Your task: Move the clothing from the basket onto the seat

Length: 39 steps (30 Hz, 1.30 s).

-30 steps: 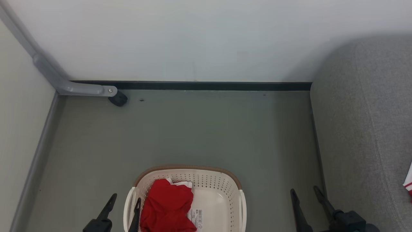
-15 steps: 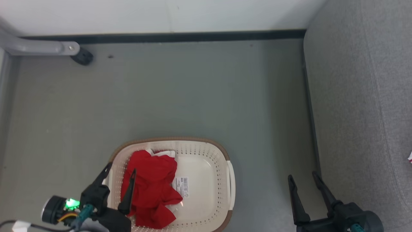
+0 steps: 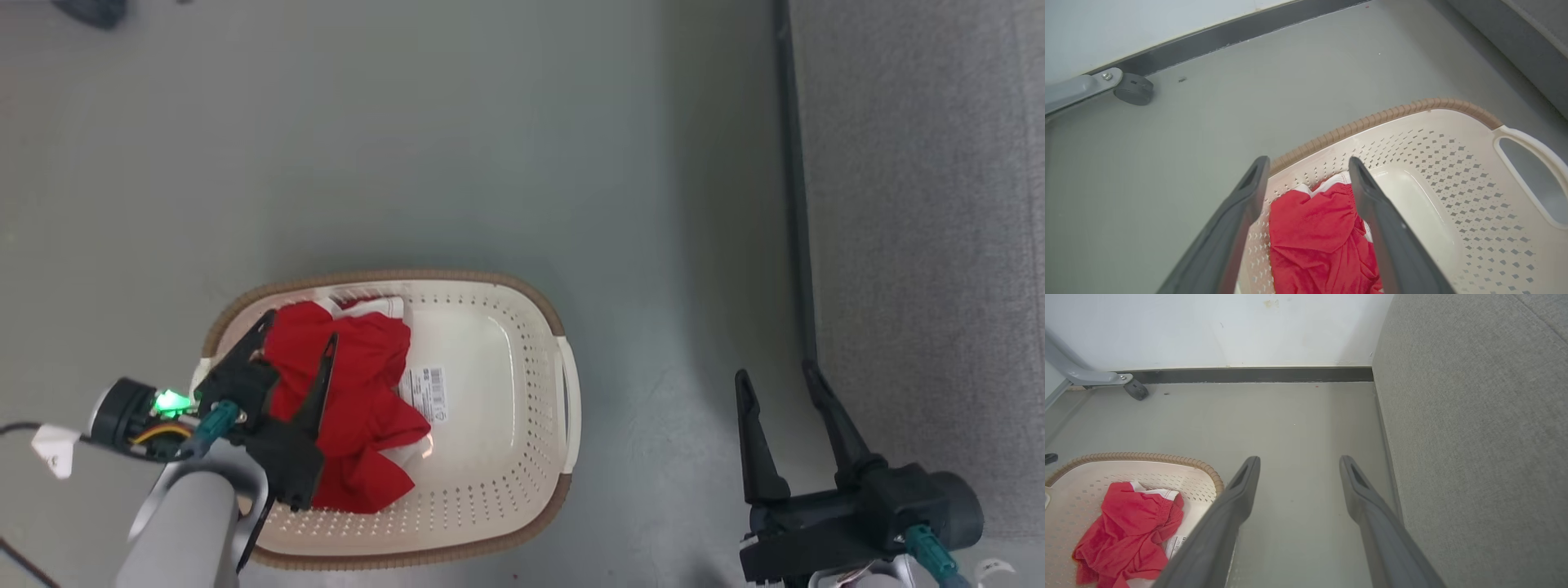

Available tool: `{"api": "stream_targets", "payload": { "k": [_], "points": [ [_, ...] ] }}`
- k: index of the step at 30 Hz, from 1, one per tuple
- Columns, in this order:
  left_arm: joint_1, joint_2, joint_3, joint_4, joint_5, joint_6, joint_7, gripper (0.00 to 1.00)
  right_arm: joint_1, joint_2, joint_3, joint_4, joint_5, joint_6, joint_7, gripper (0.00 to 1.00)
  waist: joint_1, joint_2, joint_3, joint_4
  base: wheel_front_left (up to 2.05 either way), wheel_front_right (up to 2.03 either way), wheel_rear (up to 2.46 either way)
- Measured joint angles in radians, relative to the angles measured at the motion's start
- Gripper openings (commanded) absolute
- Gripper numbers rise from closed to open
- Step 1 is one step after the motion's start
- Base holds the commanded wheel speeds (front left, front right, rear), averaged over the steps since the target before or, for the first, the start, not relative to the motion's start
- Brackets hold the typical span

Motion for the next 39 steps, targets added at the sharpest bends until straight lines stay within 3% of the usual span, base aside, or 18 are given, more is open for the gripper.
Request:
{"api": "stream_targets", "payload": {
  "k": [15, 25, 39],
  "points": [
    [-0.139, -0.018, -0.111, 0.185, -0.001, -0.008, 0.051, 1.0, -0.048, 0.002, -0.012, -0.027, -0.007, -0.018, 0.0, 1.0, -0.0001, -0.0001, 0.166, 0.011, 0.0, 0.0, 0.0],
    [-0.247, -0.04, -0.116, 0.284, -0.093, -0.002, 0.1, 1.0, -0.06, 0.003, -0.013, -0.058, -0.019, -0.026, 0.0, 1.0, -0.0003, -0.0004, 0.225, 0.026, 0.0, 0.0, 0.0],
    [-0.309, -0.097, -0.228, 0.368, -0.101, -0.008, 0.122, 1.0, -0.058, 0.004, -0.007, -0.086, -0.023, -0.035, 0.0, 1.0, -0.0002, -0.0003, 0.265, 0.033, 0.0, 0.0, 0.0]
  ]
}}
